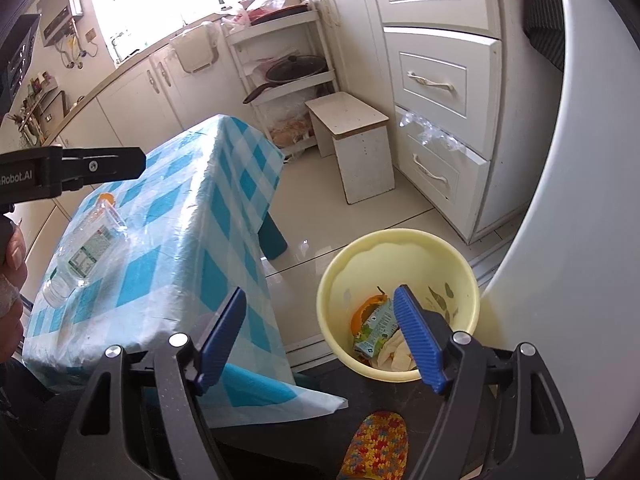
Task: Collect trash
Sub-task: 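Move both tools back over the table toward the bottle and last peel, then grasp the orange peel with the left tool while the right tool grasps the clear bottle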
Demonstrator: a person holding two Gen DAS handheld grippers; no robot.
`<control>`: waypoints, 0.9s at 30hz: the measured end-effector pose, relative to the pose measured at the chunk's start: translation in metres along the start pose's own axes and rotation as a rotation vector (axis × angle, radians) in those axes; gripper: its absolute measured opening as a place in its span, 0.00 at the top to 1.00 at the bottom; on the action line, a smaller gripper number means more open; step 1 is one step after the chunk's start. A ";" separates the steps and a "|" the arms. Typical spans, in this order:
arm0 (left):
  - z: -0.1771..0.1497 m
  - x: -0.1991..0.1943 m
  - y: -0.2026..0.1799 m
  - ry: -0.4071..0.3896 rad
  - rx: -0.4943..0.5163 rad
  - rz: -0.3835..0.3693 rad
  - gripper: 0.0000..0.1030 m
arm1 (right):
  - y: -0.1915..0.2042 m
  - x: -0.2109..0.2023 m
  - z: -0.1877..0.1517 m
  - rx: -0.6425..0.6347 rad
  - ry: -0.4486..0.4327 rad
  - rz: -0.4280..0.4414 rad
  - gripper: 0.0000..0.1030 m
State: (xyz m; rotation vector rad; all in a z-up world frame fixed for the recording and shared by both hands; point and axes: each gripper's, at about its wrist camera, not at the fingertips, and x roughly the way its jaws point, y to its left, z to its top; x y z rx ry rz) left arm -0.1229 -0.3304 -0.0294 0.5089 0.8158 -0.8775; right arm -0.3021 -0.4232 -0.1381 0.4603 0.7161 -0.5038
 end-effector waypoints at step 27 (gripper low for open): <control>-0.064 0.062 0.305 0.141 -0.577 0.111 0.13 | 0.173 0.014 0.057 -0.056 0.189 0.338 0.24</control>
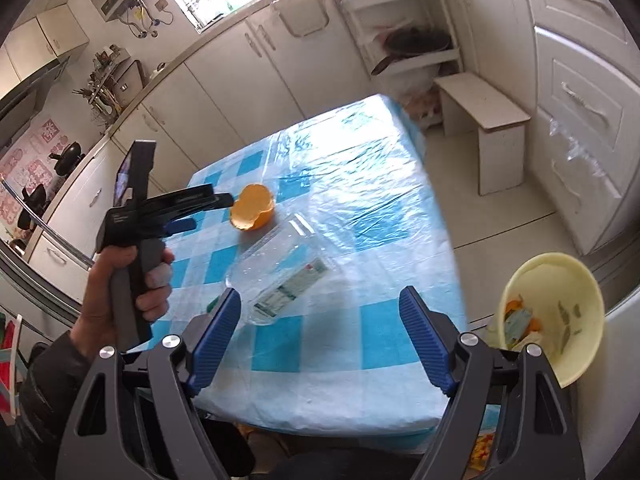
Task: Collect trash
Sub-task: 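Grasp the orange peel with the left tool while the right tool grasps the clear bottle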
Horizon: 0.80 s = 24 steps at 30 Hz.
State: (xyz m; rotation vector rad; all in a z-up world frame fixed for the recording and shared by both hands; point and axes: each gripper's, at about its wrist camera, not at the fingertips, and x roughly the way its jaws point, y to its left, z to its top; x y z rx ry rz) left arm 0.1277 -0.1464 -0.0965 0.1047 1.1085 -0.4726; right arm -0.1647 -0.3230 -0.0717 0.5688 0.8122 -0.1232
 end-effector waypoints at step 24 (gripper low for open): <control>0.003 0.015 -0.015 0.069 0.175 -0.115 0.88 | 0.078 0.112 0.029 -0.191 0.223 -0.094 0.20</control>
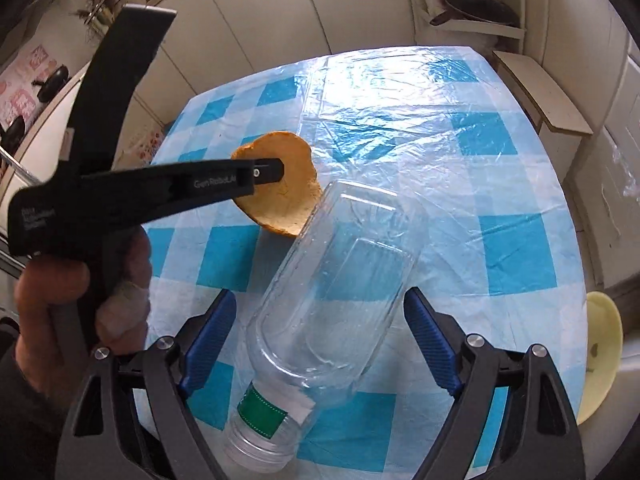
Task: Collect trash
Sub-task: 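Grasp the orange peel with the left tool while the right tool grasps the clear bottle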
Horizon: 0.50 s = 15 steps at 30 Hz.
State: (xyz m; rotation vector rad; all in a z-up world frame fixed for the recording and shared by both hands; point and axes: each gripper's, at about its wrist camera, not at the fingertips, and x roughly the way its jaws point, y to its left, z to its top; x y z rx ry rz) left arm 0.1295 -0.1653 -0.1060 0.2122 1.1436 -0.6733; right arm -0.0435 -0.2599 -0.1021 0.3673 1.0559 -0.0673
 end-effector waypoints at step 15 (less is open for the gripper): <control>-0.030 -0.001 0.016 0.062 0.054 0.048 0.75 | 0.015 0.009 -0.009 -0.052 -0.004 -0.063 0.34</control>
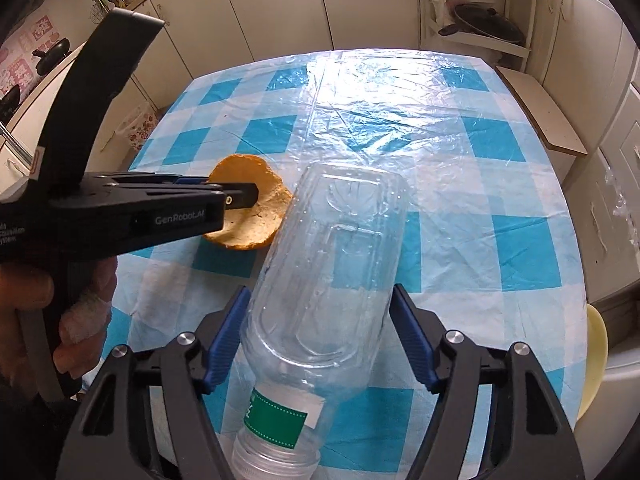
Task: Collect trash
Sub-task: 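Grasp the orange peel with the left tool while the right tool grasps the clear bottle, then carry the peel and bottle over the yellow bin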
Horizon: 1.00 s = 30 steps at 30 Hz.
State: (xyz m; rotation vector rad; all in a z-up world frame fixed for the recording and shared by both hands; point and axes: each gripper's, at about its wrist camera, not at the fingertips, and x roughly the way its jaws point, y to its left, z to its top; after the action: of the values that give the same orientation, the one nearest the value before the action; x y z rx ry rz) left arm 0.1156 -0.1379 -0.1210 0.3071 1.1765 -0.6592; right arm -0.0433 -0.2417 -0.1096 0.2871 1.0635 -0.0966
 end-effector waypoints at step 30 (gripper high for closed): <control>-0.010 -0.112 -0.118 -0.383 0.071 0.174 0.92 | -0.107 -0.112 -0.026 0.270 -0.466 0.120 0.46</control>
State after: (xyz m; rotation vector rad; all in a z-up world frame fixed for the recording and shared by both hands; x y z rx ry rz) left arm 0.0089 -0.1887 -0.0086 0.3224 0.7524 -0.5764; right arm -0.1423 -0.3432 -0.0438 0.5427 0.5674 -0.1898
